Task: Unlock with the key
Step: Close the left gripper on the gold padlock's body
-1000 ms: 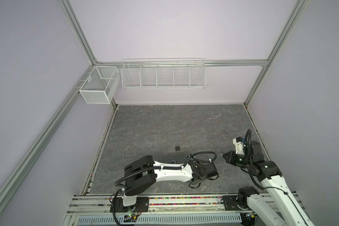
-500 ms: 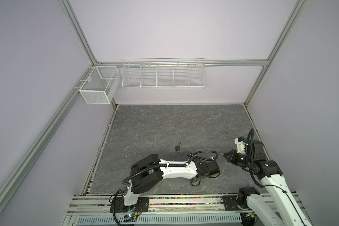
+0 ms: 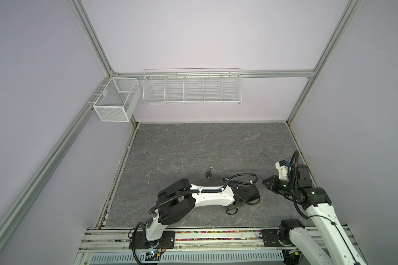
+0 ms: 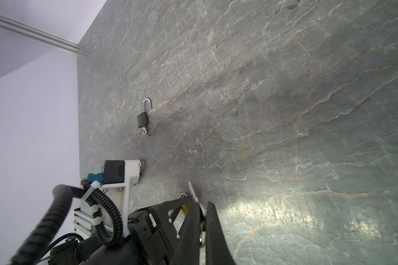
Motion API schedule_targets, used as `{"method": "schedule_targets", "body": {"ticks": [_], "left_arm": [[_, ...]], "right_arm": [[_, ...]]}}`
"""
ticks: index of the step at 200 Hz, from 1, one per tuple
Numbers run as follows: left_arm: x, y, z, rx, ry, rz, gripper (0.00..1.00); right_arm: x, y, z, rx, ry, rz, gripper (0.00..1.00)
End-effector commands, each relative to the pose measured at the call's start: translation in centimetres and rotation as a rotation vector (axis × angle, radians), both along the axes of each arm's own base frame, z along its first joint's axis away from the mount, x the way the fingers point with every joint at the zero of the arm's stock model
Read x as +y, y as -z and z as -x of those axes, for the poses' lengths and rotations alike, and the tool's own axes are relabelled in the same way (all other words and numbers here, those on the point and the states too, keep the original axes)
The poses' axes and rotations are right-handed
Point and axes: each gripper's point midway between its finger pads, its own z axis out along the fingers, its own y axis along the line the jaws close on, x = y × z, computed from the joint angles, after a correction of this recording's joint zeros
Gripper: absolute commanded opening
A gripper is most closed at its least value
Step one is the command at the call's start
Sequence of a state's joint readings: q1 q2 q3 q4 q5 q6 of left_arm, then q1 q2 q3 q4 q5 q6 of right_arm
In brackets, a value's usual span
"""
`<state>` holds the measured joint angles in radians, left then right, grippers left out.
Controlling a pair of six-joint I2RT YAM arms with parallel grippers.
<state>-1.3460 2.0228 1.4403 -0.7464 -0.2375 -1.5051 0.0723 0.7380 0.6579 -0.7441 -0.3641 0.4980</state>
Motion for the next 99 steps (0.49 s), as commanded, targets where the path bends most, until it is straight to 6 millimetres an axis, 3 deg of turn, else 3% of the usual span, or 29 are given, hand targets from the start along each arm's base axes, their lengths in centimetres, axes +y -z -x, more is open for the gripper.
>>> {"method": "schedule_targets", "body": {"ticks": [1, 71, 99], "left_arm": [[0.3, 0.0, -0.6, -0.018, 0.022, -0.063, 0.53], [1.7, -0.4, -0.1, -0.041, 0.074, -0.208, 0.51], [0.7, 0.1, 0.5, -0.019, 0.1, -0.193, 0.5]], "right_arm": [[0.1, 0.0, 0.1, -0.002, -0.015, -0.001, 0.06], [0.3, 0.3, 0.2, 0.013, -0.011, -0.025, 0.06], [0.3, 0.3, 0.3, 0.018, -0.008, -0.027, 0.06]]}}
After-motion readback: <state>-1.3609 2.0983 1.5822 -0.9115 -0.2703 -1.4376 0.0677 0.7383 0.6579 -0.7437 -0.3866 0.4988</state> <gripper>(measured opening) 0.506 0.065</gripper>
